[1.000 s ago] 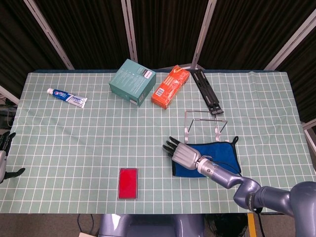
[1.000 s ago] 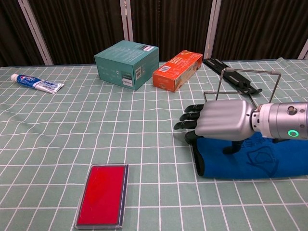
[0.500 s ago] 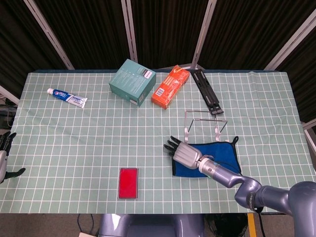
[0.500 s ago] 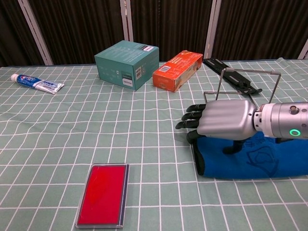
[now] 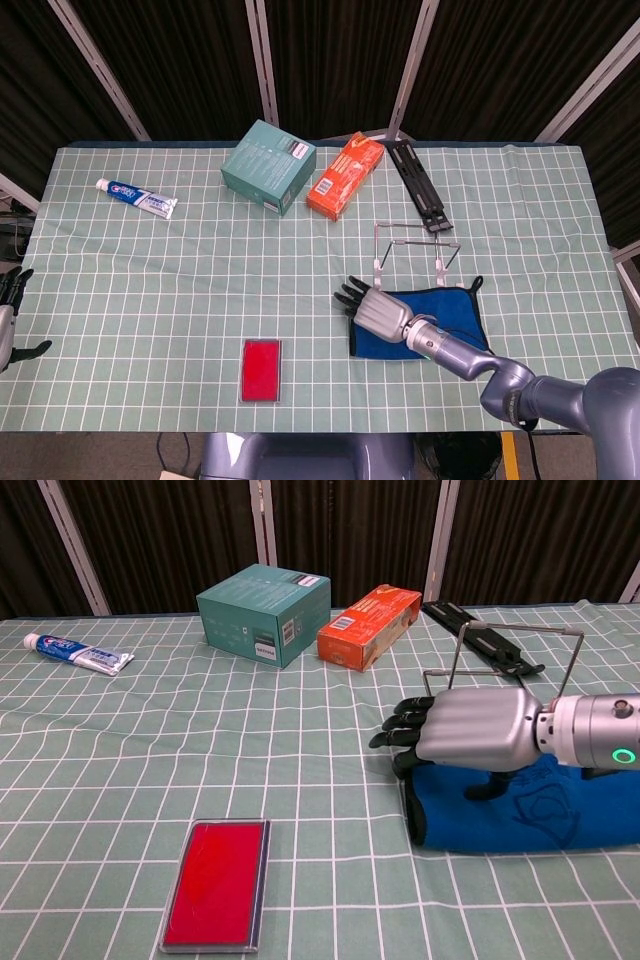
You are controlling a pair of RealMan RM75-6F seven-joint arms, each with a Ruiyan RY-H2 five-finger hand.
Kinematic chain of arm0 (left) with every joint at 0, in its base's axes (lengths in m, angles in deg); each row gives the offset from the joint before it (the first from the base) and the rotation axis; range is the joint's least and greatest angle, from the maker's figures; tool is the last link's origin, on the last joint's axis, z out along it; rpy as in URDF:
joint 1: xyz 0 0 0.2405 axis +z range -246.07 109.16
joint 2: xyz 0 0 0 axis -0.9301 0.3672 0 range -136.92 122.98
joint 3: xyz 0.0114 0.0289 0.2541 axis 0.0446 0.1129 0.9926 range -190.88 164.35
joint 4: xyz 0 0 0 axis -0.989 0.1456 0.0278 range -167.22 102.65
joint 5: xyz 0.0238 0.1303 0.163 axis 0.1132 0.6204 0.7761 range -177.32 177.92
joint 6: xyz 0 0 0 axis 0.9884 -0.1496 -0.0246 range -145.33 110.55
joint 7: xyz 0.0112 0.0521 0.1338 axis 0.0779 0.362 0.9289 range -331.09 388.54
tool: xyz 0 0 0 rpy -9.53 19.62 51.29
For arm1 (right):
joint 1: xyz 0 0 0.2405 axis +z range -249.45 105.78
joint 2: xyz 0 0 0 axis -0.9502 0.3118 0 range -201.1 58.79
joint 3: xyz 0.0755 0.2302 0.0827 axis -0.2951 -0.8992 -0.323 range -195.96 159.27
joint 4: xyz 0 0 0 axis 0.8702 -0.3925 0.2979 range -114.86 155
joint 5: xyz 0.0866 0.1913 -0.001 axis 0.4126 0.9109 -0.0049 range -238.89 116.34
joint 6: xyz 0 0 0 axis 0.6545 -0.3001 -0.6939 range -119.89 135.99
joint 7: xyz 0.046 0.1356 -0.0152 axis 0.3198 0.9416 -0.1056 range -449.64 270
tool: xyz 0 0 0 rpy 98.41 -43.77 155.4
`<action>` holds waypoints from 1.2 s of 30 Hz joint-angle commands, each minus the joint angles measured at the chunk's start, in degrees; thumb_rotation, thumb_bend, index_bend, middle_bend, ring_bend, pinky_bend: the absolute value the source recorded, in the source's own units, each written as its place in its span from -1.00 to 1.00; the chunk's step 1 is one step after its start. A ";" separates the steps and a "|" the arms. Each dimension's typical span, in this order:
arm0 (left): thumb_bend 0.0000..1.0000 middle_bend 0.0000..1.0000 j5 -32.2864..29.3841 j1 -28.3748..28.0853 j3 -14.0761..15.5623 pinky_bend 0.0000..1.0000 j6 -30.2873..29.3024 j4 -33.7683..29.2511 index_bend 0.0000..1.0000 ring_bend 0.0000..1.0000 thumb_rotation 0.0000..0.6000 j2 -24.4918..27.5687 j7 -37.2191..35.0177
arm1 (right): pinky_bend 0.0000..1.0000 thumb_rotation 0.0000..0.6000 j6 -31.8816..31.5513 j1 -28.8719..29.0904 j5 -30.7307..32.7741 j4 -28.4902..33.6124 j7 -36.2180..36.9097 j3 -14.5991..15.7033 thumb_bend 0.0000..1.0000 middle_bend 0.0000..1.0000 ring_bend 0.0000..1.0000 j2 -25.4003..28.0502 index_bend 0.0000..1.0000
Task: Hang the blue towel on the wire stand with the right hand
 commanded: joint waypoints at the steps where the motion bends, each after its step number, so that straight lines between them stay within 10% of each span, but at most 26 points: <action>1: -1.00 -1.00 -0.02 -0.02 0.01 -1.00 0.03 0.02 -1.00 -1.00 1.00 -0.03 0.03 | -0.87 1.00 -0.75 0.02 -0.78 -0.08 0.84 0.49 -0.66 -1.00 -1.00 0.19 -0.17; 36: -1.00 -1.00 0.15 -0.14 0.22 -1.00 -0.06 -0.17 -1.00 -1.00 1.00 -0.10 0.29 | -0.81 1.00 -5.90 -1.57 -3.23 -0.89 7.63 2.75 -0.66 -1.00 -1.00 1.34 -0.17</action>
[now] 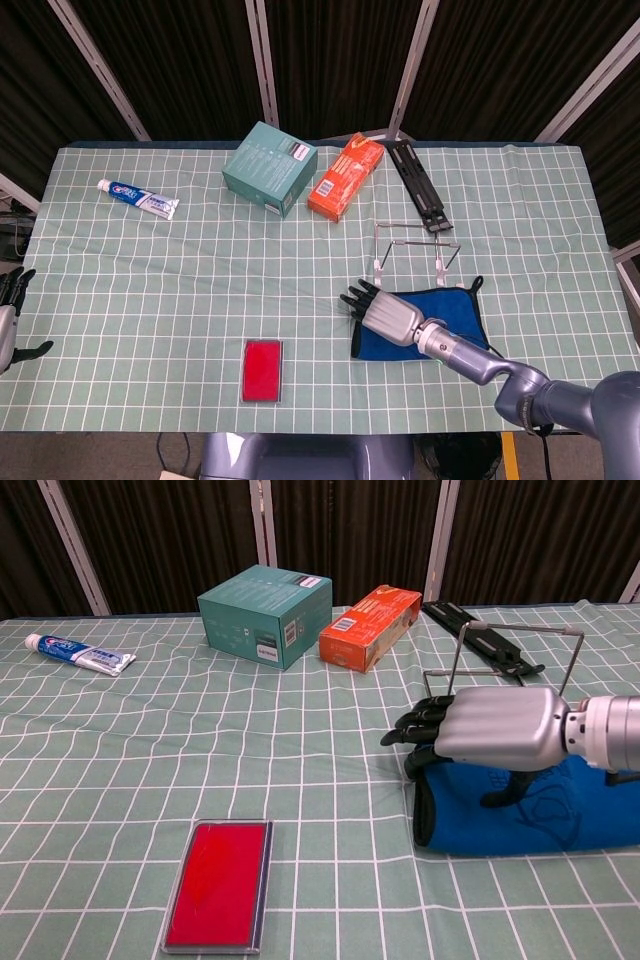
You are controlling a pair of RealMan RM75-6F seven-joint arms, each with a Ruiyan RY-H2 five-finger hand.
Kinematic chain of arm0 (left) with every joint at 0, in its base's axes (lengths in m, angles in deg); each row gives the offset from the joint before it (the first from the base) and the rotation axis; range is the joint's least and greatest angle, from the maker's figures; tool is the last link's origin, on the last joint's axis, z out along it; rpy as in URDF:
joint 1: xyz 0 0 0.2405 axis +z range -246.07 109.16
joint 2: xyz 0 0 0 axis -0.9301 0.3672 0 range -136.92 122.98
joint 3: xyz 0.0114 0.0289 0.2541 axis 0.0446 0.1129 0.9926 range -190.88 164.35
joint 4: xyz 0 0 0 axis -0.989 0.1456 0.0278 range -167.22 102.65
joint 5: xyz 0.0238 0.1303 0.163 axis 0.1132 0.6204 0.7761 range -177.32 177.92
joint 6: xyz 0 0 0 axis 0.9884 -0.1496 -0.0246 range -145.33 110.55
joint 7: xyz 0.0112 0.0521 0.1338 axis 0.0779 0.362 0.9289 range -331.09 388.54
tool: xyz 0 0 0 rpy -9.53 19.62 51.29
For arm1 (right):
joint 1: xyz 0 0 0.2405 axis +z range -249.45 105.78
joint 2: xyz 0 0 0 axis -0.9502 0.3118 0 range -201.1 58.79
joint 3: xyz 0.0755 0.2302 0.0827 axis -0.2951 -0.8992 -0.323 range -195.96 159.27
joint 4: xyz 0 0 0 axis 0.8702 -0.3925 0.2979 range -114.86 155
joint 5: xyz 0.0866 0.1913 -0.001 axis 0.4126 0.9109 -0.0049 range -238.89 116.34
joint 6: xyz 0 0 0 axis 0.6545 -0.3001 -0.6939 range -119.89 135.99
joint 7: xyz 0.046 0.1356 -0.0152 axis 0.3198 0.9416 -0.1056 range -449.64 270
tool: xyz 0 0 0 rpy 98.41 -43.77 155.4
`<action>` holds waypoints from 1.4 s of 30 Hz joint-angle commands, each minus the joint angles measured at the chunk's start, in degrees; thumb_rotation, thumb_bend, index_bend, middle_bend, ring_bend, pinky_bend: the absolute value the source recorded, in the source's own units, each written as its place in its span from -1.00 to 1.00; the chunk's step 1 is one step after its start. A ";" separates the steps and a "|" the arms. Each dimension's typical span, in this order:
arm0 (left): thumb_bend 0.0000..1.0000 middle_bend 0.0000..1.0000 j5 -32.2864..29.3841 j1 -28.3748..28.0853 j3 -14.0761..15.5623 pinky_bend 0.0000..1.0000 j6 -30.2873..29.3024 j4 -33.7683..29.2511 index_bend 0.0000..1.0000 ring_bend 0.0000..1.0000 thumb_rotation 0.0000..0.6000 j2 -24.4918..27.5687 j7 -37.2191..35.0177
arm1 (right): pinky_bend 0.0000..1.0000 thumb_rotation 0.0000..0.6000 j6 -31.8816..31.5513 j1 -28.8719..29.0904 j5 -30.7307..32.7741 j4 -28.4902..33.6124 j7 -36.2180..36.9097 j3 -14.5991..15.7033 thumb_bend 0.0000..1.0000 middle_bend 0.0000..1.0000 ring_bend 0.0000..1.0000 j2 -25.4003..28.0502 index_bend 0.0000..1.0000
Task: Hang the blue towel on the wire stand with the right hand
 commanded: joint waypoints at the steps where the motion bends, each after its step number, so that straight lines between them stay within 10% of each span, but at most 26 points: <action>1: -1.00 -1.00 0.03 0.01 0.02 -1.00 -0.01 -0.03 -1.00 -1.00 1.00 0.02 -0.02 | -0.81 1.00 -0.26 -0.10 -0.14 -0.08 0.35 0.09 -0.66 -1.00 -1.00 0.03 -0.17; 18: -1.00 -1.00 0.07 -0.05 0.08 -1.00 -0.11 -0.18 -1.00 -1.00 1.00 -0.07 0.35 | -0.76 1.00 -2.44 -0.88 -1.15 -1.02 1.53 0.46 -0.60 -1.00 -1.00 0.18 -0.15; 29: -1.00 -1.00 0.14 -0.08 0.12 -1.00 -0.11 -0.21 -1.00 -1.00 1.00 -0.09 0.34 | -0.69 1.00 -5.58 -1.47 -2.89 -1.94 2.89 0.75 -0.19 -0.96 -1.00 -0.02 0.41; 42: -1.00 -1.00 1.19 0.21 0.32 -1.00 -0.61 -0.82 -1.00 -1.00 1.00 0.51 -0.74 | -0.63 1.00 -10.94 -3.04 -3.66 2.52 2.54 -0.18 -0.20 -0.92 -1.00 4.30 0.38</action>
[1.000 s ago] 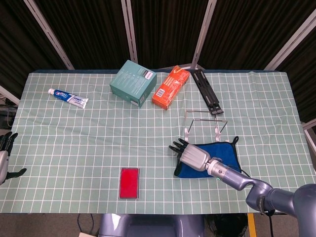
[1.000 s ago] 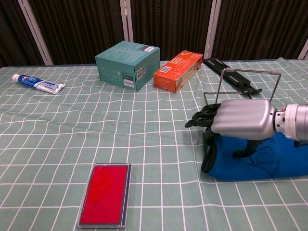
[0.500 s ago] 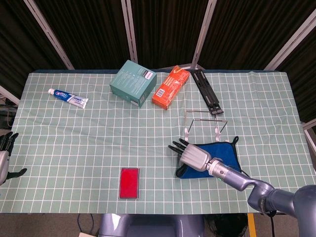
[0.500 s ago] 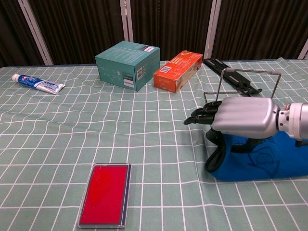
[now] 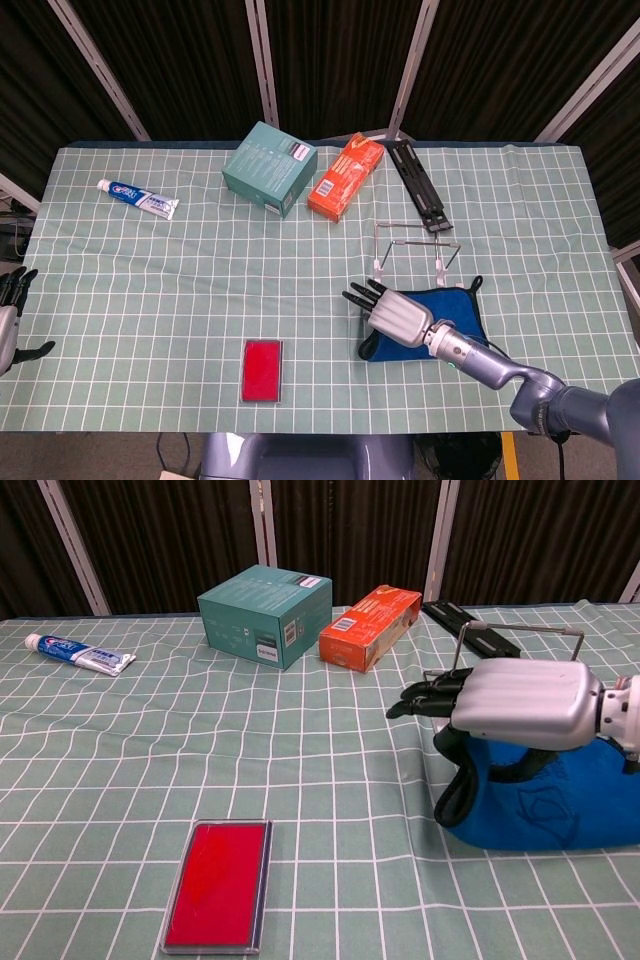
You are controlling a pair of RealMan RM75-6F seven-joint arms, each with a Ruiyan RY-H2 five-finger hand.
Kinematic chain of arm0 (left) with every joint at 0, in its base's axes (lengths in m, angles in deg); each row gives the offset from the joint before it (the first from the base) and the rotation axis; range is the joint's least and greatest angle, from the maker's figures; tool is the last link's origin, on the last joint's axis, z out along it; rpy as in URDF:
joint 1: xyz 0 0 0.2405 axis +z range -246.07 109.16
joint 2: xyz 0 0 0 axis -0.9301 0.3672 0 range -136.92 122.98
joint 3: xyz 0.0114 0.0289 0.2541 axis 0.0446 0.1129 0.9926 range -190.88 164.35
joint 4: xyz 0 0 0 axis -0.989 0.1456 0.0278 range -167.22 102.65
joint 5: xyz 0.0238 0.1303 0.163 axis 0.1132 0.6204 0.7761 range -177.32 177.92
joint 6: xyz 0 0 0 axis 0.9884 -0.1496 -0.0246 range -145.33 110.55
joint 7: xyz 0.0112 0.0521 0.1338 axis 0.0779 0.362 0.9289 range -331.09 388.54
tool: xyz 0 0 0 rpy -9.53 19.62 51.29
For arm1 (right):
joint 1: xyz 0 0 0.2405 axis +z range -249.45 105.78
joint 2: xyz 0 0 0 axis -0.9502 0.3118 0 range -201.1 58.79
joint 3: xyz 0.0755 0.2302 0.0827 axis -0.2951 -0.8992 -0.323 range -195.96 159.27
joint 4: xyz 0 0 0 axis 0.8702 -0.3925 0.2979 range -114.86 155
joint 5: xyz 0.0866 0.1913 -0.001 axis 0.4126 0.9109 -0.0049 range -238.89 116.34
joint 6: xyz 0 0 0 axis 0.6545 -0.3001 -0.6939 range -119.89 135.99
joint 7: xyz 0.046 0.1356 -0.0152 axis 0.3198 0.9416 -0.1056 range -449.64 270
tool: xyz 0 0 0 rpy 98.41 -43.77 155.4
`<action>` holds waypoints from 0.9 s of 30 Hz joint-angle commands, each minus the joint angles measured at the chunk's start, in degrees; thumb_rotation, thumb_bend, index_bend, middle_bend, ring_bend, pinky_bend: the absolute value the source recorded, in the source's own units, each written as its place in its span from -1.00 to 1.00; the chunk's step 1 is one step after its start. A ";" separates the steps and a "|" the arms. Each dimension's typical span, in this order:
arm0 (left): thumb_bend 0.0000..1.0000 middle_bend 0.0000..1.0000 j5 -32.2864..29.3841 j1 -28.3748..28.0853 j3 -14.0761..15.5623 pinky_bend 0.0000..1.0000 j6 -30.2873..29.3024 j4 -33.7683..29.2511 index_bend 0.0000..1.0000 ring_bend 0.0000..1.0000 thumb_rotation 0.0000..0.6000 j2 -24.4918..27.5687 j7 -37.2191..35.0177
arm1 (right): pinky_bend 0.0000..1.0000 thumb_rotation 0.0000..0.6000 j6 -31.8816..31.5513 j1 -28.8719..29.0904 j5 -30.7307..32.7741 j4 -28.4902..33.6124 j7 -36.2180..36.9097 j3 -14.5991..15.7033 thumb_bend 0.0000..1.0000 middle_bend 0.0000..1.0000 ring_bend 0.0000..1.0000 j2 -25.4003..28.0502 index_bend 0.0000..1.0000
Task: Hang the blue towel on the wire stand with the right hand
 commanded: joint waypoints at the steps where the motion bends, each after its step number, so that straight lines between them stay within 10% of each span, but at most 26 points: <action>1: -1.00 -1.00 0.26 0.10 0.05 -1.00 -0.16 -0.17 -1.00 -1.00 1.00 0.18 -0.30 | -0.62 1.00 -1.88 -0.66 0.02 2.25 -0.54 -0.78 -0.20 -0.92 -1.00 1.97 0.37; 27: -1.00 -1.00 3.10 1.23 0.23 -1.00 -1.75 -1.61 -1.00 -1.00 1.00 2.60 -5.01 | -0.55 1.00 -13.76 -6.77 18.59 28.42 -9.47 -17.76 -0.20 -0.90 -1.00 16.79 0.44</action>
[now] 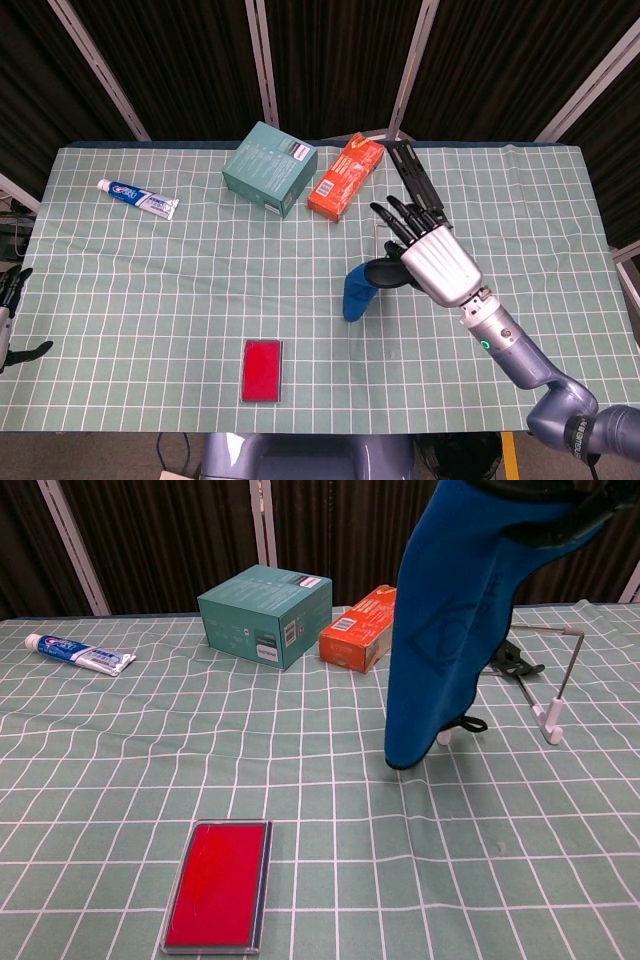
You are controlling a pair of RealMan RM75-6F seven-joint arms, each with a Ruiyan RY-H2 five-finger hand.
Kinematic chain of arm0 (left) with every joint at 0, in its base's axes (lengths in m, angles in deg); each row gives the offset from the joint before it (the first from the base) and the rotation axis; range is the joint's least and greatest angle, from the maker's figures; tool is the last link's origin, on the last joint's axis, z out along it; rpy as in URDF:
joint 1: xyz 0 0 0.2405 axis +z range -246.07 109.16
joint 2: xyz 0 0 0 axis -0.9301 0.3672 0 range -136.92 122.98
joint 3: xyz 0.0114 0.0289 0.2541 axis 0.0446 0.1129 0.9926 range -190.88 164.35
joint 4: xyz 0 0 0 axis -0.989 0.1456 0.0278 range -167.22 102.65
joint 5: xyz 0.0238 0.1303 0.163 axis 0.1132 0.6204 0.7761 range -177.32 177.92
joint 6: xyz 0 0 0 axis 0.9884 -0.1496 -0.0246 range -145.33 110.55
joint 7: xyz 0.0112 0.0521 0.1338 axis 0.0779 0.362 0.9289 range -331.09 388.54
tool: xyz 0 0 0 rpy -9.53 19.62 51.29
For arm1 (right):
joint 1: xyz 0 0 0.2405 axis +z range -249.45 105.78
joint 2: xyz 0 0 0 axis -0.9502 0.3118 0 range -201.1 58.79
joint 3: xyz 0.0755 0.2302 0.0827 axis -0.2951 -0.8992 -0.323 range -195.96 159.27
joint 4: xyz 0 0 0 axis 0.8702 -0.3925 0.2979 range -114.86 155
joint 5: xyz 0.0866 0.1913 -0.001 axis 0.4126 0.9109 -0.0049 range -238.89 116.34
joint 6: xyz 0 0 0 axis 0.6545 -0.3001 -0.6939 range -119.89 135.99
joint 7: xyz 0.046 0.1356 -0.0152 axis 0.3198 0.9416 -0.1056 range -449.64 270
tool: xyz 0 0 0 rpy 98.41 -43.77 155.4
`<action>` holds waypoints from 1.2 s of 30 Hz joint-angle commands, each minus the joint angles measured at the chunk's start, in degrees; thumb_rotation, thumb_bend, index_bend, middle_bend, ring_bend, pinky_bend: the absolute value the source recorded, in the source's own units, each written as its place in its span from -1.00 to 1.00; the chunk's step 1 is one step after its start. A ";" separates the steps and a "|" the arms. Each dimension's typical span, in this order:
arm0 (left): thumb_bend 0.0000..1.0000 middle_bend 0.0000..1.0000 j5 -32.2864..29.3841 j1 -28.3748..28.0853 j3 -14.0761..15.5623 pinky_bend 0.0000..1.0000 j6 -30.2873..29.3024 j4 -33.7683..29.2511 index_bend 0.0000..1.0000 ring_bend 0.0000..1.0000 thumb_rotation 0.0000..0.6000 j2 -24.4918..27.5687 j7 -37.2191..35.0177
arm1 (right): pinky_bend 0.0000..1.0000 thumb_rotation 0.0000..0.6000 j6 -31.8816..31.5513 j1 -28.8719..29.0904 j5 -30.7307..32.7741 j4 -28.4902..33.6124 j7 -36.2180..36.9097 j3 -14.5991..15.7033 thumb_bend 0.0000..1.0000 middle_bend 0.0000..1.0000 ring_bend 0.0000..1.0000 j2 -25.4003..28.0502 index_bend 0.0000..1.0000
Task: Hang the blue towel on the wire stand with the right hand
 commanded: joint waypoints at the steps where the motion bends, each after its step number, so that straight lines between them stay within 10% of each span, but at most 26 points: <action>1: -1.00 -1.00 0.38 0.18 -0.02 -1.00 -0.33 -0.20 -1.00 -1.00 1.00 0.33 -0.54 | -0.55 1.00 -0.04 -0.96 5.10 3.23 -4.32 -2.50 -0.20 -0.90 -1.00 0.53 0.44; 24: -1.00 -1.00 -0.13 0.20 -0.36 -1.00 -0.07 0.09 -1.00 -1.00 1.00 0.57 -0.93 | -0.56 1.00 1.50 0.33 33.54 12.24 -21.59 -8.78 -0.07 -0.90 -1.00 -0.68 0.49; 36: -1.00 -1.00 -1.86 -0.25 -0.81 -1.00 1.00 1.02 -1.00 -1.00 1.00 0.02 -0.25 | -0.56 1.00 -0.05 6.37 44.88 5.73 -28.44 -13.15 -0.07 -0.90 -1.00 -6.40 0.50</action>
